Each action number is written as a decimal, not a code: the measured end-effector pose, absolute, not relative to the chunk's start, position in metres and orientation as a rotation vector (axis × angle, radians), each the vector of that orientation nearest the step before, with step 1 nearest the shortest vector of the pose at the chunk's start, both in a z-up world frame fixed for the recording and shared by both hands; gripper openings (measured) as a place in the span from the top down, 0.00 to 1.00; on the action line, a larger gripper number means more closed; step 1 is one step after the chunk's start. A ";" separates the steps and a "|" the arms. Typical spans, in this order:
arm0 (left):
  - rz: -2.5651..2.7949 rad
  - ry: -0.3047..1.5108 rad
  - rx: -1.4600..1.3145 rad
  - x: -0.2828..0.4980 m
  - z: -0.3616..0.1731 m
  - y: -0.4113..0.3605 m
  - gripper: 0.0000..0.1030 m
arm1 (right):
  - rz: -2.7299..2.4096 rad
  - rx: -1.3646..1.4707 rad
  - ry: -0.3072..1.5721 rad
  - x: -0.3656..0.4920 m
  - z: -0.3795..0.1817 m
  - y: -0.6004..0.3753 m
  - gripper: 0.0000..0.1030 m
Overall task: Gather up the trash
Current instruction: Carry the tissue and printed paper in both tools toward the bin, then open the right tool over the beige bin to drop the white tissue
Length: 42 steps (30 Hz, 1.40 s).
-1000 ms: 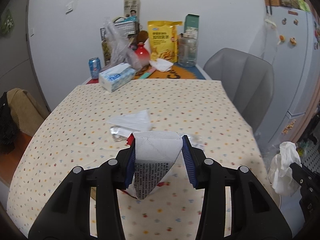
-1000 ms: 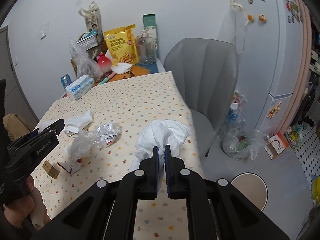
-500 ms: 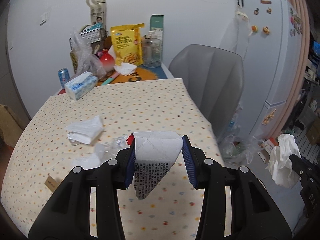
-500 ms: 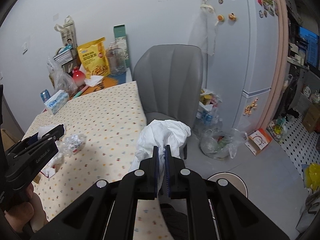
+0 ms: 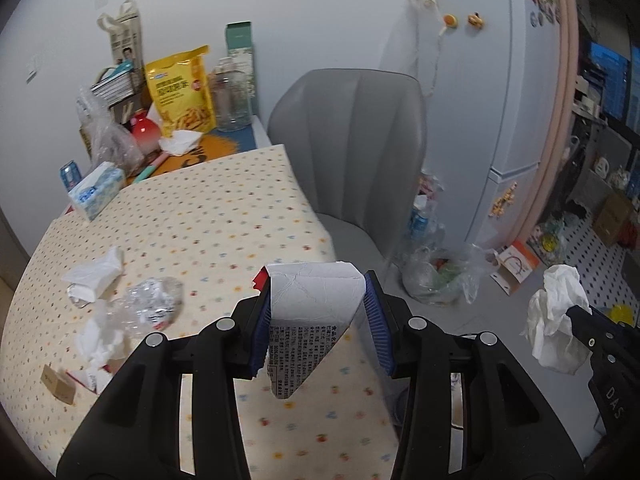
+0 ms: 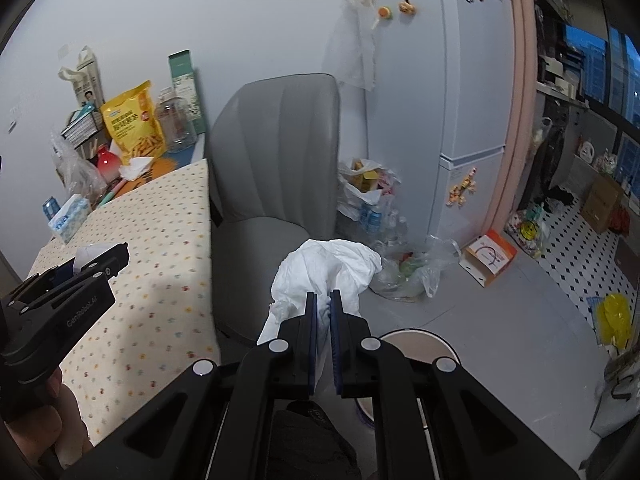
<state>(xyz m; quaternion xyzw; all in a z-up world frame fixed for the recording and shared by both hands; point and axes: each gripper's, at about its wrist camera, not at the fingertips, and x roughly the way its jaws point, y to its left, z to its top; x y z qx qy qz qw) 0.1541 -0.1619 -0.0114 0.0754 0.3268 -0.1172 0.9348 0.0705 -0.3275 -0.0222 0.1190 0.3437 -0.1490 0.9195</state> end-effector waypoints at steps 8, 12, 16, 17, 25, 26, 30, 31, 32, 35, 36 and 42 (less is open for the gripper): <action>-0.304 0.704 0.222 0.161 -0.028 -0.222 0.58 | -0.371 0.309 0.737 0.067 -0.045 -0.382 0.93; -0.334 0.722 0.255 0.165 -0.037 -0.250 0.58 | -0.397 0.338 0.750 0.064 -0.056 -0.406 0.92; -0.359 0.738 0.281 0.169 -0.046 -0.274 0.58 | -0.422 0.369 0.767 0.062 -0.069 -0.428 0.92; -0.364 0.743 0.287 0.170 -0.049 -0.279 0.58 | -0.427 0.375 0.770 0.062 -0.072 -0.432 0.92; -0.397 0.780 0.334 0.173 -0.069 -0.313 0.58 | -0.459 0.429 0.813 0.068 -0.102 -0.468 0.90; -0.398 0.785 0.338 0.174 -0.071 -0.315 0.58 | -0.460 0.434 0.818 0.069 -0.106 -0.471 0.90; -0.396 0.789 0.347 0.173 -0.075 -0.325 0.58 | -0.464 0.450 0.823 0.071 -0.116 -0.480 0.65; -0.396 0.788 0.348 0.173 -0.076 -0.325 0.58 | -0.470 0.454 0.822 0.070 -0.117 -0.483 0.65; -0.397 0.788 0.349 0.172 -0.077 -0.327 0.58 | -0.472 0.457 0.824 0.068 -0.118 -0.484 0.65; -0.410 0.798 0.358 0.170 -0.081 -0.335 0.59 | -0.491 0.471 0.832 0.062 -0.122 -0.493 0.64; -0.417 0.800 0.364 0.168 -0.082 -0.339 0.58 | -0.494 0.475 0.833 0.059 -0.122 -0.495 0.64; -0.461 0.809 0.386 0.157 -0.089 -0.362 0.58 | -0.568 0.485 0.825 0.035 -0.123 -0.514 0.55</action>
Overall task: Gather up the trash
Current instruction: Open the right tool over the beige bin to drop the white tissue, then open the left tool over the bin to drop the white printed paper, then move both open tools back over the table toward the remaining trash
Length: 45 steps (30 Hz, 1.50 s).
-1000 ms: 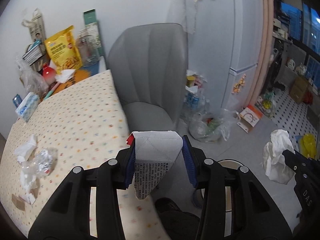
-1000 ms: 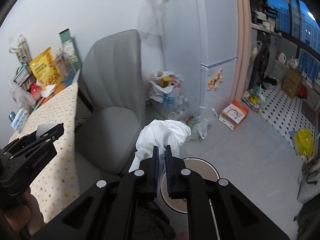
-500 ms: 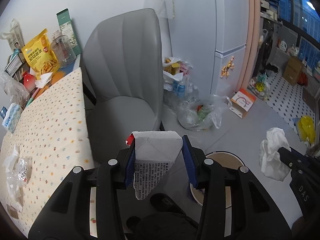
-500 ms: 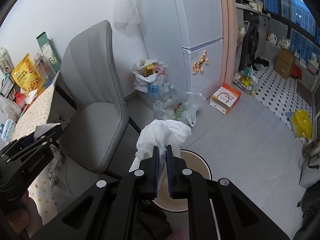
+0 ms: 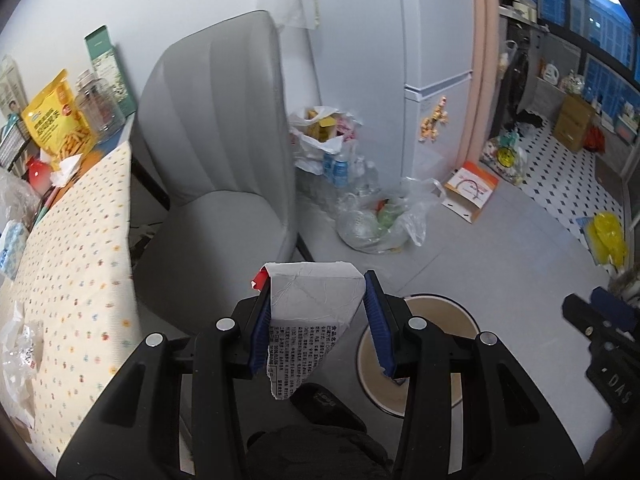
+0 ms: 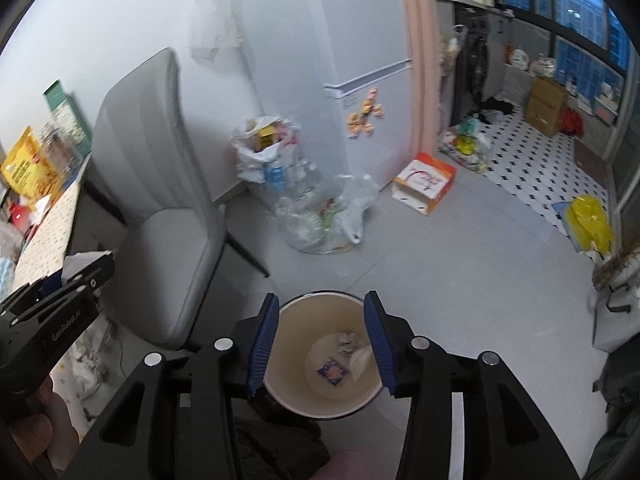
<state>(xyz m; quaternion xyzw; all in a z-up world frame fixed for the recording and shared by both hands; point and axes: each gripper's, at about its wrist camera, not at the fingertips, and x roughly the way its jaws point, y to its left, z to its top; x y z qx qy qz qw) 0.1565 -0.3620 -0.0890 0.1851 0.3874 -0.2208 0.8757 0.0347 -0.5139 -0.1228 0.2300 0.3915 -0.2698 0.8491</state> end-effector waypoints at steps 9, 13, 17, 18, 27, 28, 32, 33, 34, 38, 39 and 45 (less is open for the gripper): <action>-0.544 0.822 0.413 0.135 -0.097 -0.404 0.58 | -0.666 0.499 0.811 -0.004 -0.121 -0.546 0.46; -0.591 0.836 0.421 0.126 -0.101 -0.423 0.57 | -0.702 0.503 0.806 -0.017 -0.121 -0.554 0.41; -0.617 0.831 0.435 0.120 -0.101 -0.431 0.35 | -0.733 0.525 0.802 -0.027 -0.122 -0.565 0.40; -0.611 0.818 0.436 0.120 -0.099 -0.431 0.23 | -0.735 0.531 0.802 -0.029 -0.123 -0.566 0.39; -0.552 0.787 0.412 0.128 -0.084 -0.410 0.07 | -0.712 0.504 0.780 -0.020 -0.119 -0.556 0.28; -0.547 0.785 0.408 0.130 -0.083 -0.406 0.07 | -0.706 0.500 0.776 -0.018 -0.117 -0.554 0.27; -0.525 0.769 0.369 0.135 -0.071 -0.385 0.06 | -0.688 0.489 0.764 -0.016 -0.110 -0.543 0.22; -0.520 0.763 0.355 0.136 -0.068 -0.379 0.06 | -0.683 0.487 0.758 -0.016 -0.108 -0.540 0.21; -0.517 0.757 0.343 0.136 -0.065 -0.372 0.06 | -0.677 0.483 0.749 -0.015 -0.105 -0.536 0.18; -0.486 0.721 0.305 0.139 -0.049 -0.344 0.06 | -0.648 0.462 0.722 -0.008 -0.091 -0.518 0.12; -0.478 0.714 0.288 0.140 -0.045 -0.335 0.06 | -0.633 0.451 0.714 -0.004 -0.087 -0.511 0.11; -0.369 0.645 0.197 0.145 -0.021 -0.265 0.06 | -0.544 0.395 0.689 0.020 -0.067 -0.471 0.08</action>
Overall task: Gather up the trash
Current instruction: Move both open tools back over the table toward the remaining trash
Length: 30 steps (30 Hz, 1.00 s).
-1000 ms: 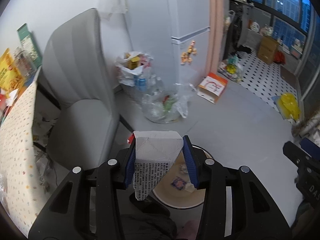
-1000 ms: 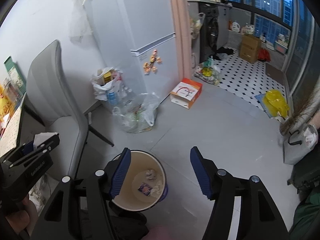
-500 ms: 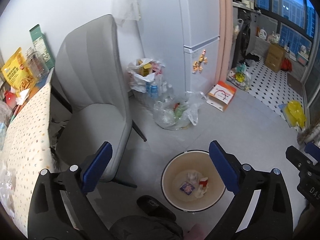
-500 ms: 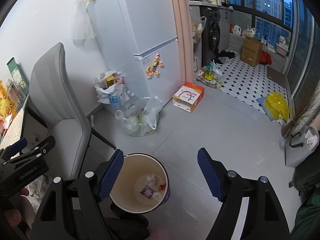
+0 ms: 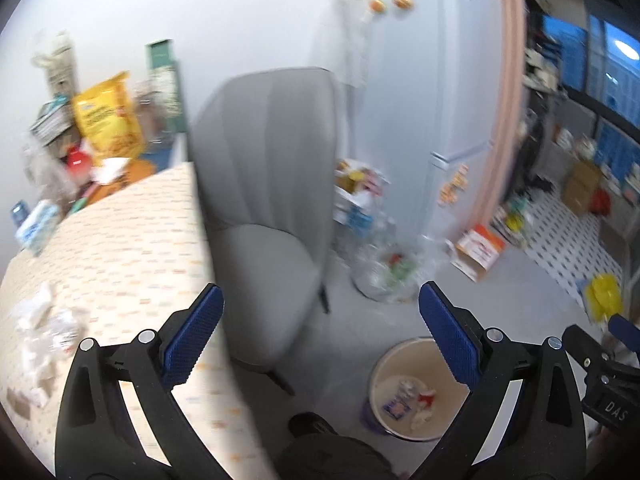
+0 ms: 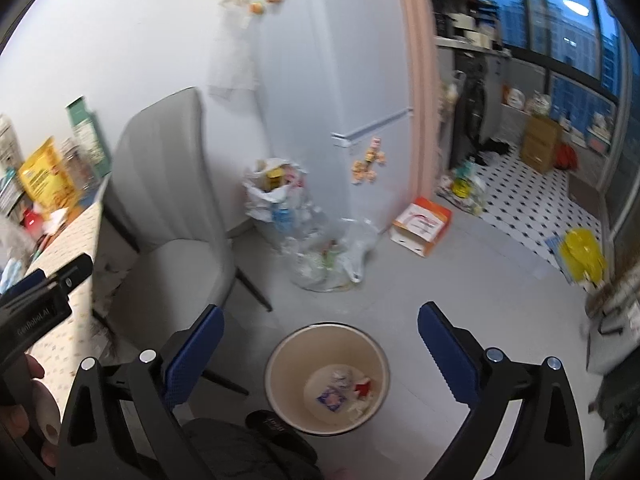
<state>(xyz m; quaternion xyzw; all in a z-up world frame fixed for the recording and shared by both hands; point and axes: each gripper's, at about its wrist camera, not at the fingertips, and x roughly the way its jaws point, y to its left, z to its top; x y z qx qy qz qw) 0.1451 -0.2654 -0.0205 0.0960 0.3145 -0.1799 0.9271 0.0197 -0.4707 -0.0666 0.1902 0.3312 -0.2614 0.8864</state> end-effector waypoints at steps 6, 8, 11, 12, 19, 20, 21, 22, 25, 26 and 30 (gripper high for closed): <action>-0.282 0.603 0.118 0.149 -0.006 -0.196 0.06 | -0.449 0.347 0.674 0.045 -0.046 -0.419 0.08; -0.260 0.590 0.094 0.148 -0.002 -0.176 0.06 | -0.408 0.331 0.674 0.053 -0.041 -0.400 0.08; -0.243 0.580 0.055 0.147 0.002 -0.145 0.06 | -0.360 0.300 0.676 0.063 -0.035 -0.371 0.08; -0.239 0.583 0.039 0.147 0.003 -0.133 0.06 | -0.349 0.292 0.675 0.064 -0.033 -0.365 0.08; -0.153 0.590 0.032 0.143 0.006 -0.079 0.06 | -0.260 0.240 0.678 0.080 -0.020 -0.303 0.08; -0.143 0.593 0.026 0.143 0.006 -0.071 0.06 | -0.248 0.233 0.679 0.082 -0.019 -0.294 0.08; -0.135 0.596 0.020 0.142 0.006 -0.064 0.06 | -0.241 0.229 0.681 0.084 -0.018 -0.289 0.08; -0.123 0.603 0.009 0.142 0.006 -0.054 0.06 | -0.229 0.223 0.681 0.085 -0.017 -0.282 0.08; -0.103 0.620 -0.014 0.144 0.004 -0.034 0.06 | -0.206 0.202 0.683 0.089 -0.017 -0.262 0.08; -0.098 0.626 -0.023 0.144 0.004 -0.027 0.06 | -0.198 0.198 0.684 0.090 -0.017 -0.256 0.08; -0.061 0.651 -0.042 0.146 -0.001 -0.003 0.06 | -0.175 0.186 0.686 0.094 -0.016 -0.242 0.08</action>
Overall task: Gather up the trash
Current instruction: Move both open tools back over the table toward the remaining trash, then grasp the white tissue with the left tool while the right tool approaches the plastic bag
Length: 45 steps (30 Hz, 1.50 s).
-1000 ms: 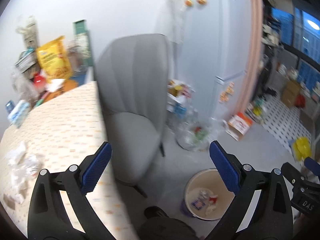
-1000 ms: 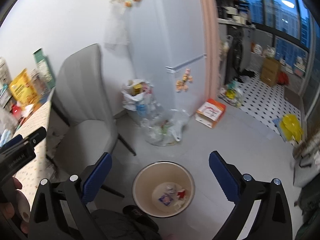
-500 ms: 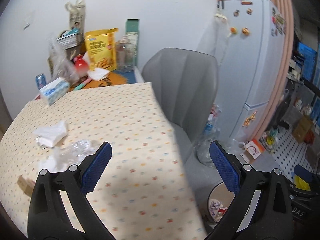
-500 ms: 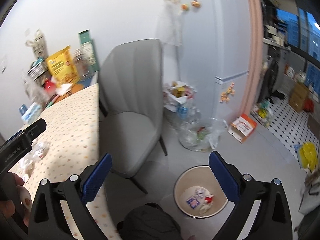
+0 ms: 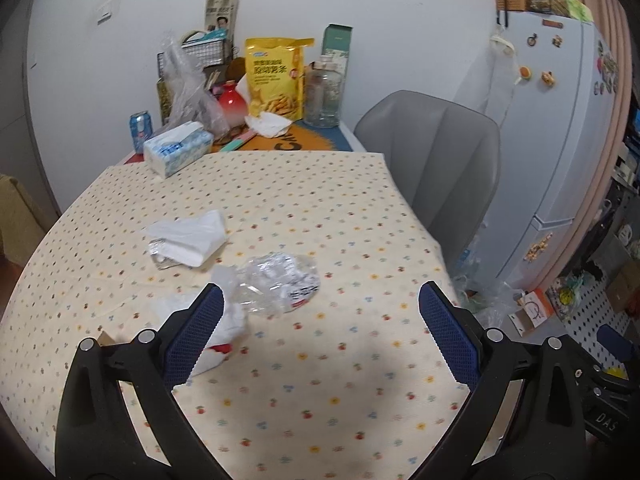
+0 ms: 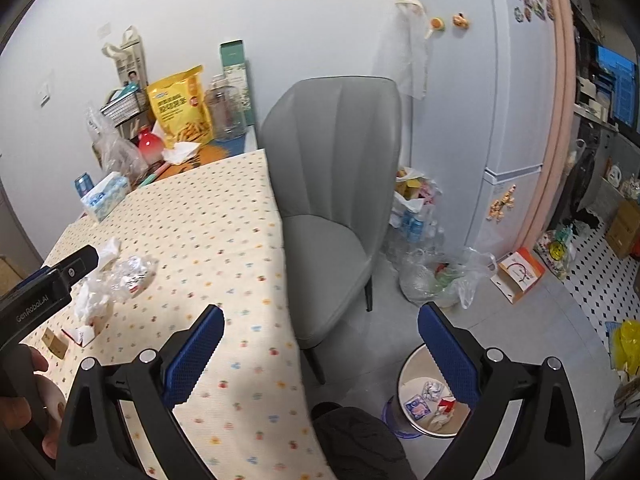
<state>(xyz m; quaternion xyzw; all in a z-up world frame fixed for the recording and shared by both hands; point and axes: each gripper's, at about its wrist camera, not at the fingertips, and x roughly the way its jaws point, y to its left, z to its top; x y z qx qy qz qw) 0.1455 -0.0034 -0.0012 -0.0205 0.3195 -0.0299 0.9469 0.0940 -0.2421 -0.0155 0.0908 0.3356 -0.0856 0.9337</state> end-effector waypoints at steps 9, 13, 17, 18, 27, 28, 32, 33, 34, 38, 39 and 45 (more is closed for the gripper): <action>0.014 0.707 -0.072 0.153 -0.022 0.040 0.06 | -0.136 0.165 0.707 0.106 -0.022 -0.215 0.08; 0.033 0.719 -0.085 0.155 -0.030 0.055 0.06 | -0.121 0.146 0.717 0.111 -0.025 -0.201 0.08; 0.049 0.739 -0.087 0.161 -0.040 0.064 0.09 | -0.109 0.131 0.731 0.118 -0.031 -0.190 0.08; 0.051 0.745 -0.086 0.163 -0.042 0.066 0.11 | -0.106 0.128 0.734 0.119 -0.032 -0.188 0.08; 0.085 0.798 -0.056 0.188 -0.060 0.073 0.21 | -0.105 0.132 0.764 0.134 -0.043 -0.185 0.08; 0.090 0.810 -0.053 0.192 -0.062 0.073 0.27 | -0.108 0.136 0.766 0.135 -0.044 -0.186 0.08; 0.090 0.853 -0.066 0.201 -0.069 0.075 0.49 | -0.115 0.143 0.772 0.142 -0.047 -0.189 0.08; 0.086 0.861 -0.066 0.203 -0.070 0.074 0.60 | -0.115 0.144 0.773 0.143 -0.047 -0.190 0.08; 0.083 0.865 -0.065 0.204 -0.071 0.073 0.71 | -0.115 0.145 0.775 0.144 -0.047 -0.191 0.08; 0.080 0.849 -0.073 0.206 -0.069 0.069 0.83 | -0.116 0.145 0.774 0.147 -0.047 -0.192 0.08; 0.081 0.848 -0.080 0.207 -0.069 0.069 0.87 | -0.115 0.144 0.772 0.147 -0.046 -0.192 0.08; 0.025 0.830 -0.072 0.207 -0.063 0.050 0.91 | -0.148 0.160 0.765 0.144 -0.044 -0.204 0.08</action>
